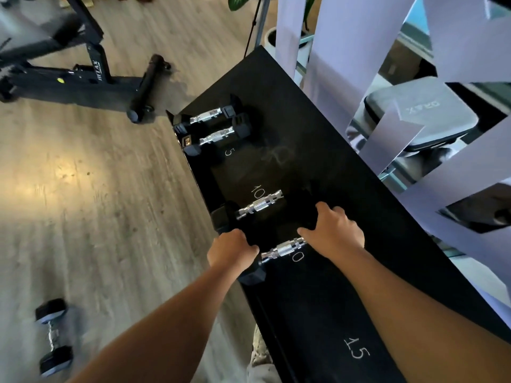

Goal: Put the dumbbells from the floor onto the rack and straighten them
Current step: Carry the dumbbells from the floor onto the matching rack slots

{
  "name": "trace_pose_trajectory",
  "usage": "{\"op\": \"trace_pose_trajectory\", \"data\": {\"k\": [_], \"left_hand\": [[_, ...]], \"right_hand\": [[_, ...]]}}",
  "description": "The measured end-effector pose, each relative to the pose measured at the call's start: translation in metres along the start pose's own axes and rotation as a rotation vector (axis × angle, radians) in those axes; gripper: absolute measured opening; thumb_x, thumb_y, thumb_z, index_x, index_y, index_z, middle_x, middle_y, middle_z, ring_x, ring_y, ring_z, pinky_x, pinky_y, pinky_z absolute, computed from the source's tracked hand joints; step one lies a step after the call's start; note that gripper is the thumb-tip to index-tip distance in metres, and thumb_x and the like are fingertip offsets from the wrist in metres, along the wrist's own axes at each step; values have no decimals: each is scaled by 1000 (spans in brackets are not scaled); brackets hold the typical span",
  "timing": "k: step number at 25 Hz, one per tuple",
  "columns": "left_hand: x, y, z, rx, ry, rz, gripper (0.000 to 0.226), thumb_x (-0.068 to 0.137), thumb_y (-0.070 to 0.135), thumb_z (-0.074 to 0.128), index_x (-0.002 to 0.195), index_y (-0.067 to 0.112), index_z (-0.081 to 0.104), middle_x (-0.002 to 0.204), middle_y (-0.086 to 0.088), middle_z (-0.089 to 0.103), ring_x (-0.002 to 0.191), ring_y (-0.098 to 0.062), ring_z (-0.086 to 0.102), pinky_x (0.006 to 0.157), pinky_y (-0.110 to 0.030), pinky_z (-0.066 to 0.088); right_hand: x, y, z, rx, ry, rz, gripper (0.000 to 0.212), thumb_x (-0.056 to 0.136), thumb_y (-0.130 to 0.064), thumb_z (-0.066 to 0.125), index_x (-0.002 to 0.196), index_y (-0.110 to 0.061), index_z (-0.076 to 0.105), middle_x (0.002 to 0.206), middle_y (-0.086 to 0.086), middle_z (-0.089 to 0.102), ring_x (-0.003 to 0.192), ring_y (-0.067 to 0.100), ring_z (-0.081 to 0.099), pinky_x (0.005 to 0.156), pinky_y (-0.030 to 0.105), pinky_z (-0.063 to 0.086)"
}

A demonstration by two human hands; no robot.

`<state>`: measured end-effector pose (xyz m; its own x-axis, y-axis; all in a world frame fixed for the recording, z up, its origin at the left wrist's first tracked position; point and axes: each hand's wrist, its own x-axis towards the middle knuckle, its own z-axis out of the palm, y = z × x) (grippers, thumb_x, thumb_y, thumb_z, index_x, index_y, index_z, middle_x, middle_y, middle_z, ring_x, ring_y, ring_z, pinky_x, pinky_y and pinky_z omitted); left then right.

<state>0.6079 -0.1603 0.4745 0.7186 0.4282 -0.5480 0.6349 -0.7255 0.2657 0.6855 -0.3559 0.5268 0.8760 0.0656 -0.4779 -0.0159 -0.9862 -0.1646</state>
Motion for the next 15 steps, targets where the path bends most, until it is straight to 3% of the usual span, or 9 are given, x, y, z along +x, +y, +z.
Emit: {"op": "trace_pose_trajectory", "data": {"k": [4, 6, 8, 12, 15], "left_hand": [[-10, -23, -25, -4, 22, 16, 44, 88, 47, 62, 123, 20, 65, 110, -4, 69, 104, -29, 66, 79, -36, 54], [-15, -50, -46, -47, 36, 17, 42, 88, 45, 61, 120, 18, 65, 103, -3, 69, 96, -27, 66, 81, -37, 57], [-19, -80, -67, -85, 73, 6, 45, 89, 48, 60, 121, 18, 66, 103, -3, 69, 95, -26, 67, 82, -38, 58], [-40, -177, -116, -163, 156, -66, 55, 90, 56, 61, 129, 17, 63, 114, -5, 71, 102, -26, 68, 88, -40, 58], [-73, -268, -146, -241, 241, -163, 58, 88, 60, 62, 129, 18, 64, 121, -6, 70, 108, -27, 67, 89, -38, 56]], "right_hand": [[-10, -22, -2, 4, 4, 35, 62, 90, -54, 59, 139, -19, 43, 140, 15, 44, 124, 39, 48, 88, 49, 51], [-25, -45, 4, -52, 78, 1, 55, 93, -53, 55, 137, -22, 49, 151, 13, 37, 141, 39, 31, 106, 62, 37], [-42, -70, 14, -104, 118, -79, 47, 95, -52, 52, 132, -24, 57, 155, 9, 34, 148, 35, 21, 113, 66, 22], [-83, -163, 37, -59, -47, -351, 55, 90, -59, 56, 132, -24, 62, 138, 2, 55, 130, 27, 50, 105, 52, 44], [-128, -256, 53, -12, -174, -497, 64, 87, -63, 58, 136, -22, 60, 135, 2, 60, 117, 22, 60, 99, 39, 49]]}}
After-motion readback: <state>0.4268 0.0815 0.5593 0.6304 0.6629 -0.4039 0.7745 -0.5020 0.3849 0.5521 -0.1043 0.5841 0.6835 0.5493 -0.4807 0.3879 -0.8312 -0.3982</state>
